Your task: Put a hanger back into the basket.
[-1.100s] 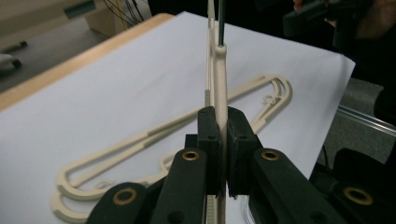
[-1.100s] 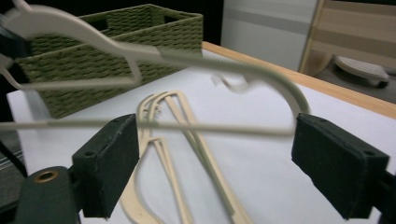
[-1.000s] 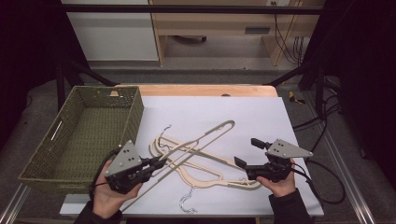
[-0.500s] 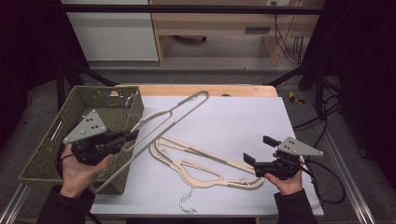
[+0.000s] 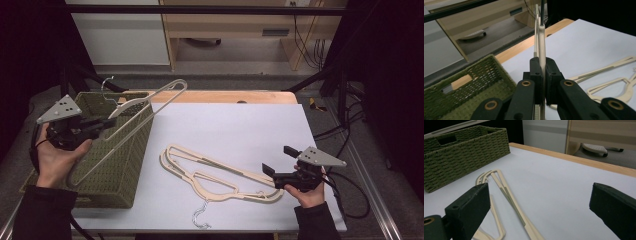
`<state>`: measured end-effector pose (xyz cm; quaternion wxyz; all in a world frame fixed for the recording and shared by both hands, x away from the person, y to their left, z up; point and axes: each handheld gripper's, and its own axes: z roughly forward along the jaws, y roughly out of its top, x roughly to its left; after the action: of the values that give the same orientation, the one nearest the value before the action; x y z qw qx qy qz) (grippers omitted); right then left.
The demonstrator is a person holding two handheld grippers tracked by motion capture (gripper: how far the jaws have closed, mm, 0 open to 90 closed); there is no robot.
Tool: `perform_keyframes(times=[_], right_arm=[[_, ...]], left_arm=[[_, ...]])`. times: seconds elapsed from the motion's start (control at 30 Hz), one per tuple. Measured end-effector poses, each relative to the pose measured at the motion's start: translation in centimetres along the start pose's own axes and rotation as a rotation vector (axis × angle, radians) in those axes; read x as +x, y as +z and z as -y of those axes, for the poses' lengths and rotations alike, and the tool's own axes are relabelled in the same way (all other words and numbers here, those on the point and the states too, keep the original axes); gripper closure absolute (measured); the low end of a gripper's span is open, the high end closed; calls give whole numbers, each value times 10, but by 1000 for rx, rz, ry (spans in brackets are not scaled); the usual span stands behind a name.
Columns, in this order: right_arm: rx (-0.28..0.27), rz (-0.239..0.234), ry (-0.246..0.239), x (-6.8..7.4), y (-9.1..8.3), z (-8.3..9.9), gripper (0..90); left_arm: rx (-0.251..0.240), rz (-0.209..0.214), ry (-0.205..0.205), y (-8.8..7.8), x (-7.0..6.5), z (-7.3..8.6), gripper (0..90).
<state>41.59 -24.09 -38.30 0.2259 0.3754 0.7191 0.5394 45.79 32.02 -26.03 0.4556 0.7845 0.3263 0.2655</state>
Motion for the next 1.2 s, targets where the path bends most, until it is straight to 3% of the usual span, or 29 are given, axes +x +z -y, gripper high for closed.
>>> perform_keyframes(times=[0.23,0.27,0.3,0.63,0.97,1.2], right_arm=[[1,0,0,0,0,0,35],[4,-3,-1,0,1,0,34],[4,-3,-1,0,1,0,34],[12,-7,1,1,3,1,34],[12,-8,0,1,3,1,34],[17,-10,-4,2,4,2,34]], left_arm=[[29,-43,-24,-3,24,11,862],[26,-50,-11,-4,29,13,862],[36,-50,-30,-5,32,15,862],[65,-102,-23,-23,63,42,862],[73,-130,-38,-26,79,61,862],[113,-159,-19,-21,84,71,862]])
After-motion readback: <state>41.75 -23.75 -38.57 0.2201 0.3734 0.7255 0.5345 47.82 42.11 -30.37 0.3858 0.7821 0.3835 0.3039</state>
